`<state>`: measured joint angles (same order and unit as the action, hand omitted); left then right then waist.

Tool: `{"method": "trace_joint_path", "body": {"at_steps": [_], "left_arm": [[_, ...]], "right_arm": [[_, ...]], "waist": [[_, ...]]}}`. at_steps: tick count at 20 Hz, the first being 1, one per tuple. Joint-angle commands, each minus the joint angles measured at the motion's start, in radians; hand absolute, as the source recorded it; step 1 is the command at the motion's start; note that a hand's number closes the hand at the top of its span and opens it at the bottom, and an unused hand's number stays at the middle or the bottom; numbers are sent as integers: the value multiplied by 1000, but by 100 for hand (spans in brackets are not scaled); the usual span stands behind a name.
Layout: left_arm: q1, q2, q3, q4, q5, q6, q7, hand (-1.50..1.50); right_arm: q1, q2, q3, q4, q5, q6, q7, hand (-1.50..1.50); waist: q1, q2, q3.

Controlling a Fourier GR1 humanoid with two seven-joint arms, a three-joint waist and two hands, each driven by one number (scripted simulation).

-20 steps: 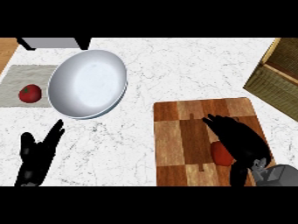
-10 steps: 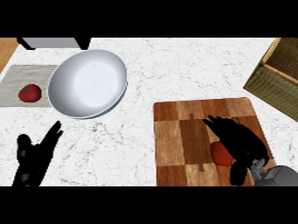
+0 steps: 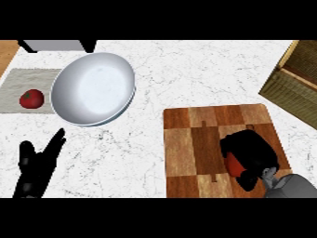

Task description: Pick the bell pepper from the cutting board and place it in the basket

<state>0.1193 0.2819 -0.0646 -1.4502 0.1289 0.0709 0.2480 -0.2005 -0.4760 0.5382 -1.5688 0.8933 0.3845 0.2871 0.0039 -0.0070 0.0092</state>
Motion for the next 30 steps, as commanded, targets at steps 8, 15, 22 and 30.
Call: {"method": "trace_joint_path", "body": {"at_steps": [8,15,22,30], "left_arm": [[-2,-20,17,57,-6,-28,6,0],[-11,-24,-3,36,-17,-35,9,0],[-24,-26,-3,32,-6,-46,42,0],[5,-50,-11,17,-24,-21,52,0]], "right_arm": [[-121,144,-149,124,63,-1,160,150],[-388,370,-382,223,152,-100,722,150],[-611,464,-558,87,213,-546,793,150],[-929,398,-676,198,389,-522,928,150]], "waist": [[9,10,-10],[42,17,-13],[31,15,-9],[18,8,-10]]}}
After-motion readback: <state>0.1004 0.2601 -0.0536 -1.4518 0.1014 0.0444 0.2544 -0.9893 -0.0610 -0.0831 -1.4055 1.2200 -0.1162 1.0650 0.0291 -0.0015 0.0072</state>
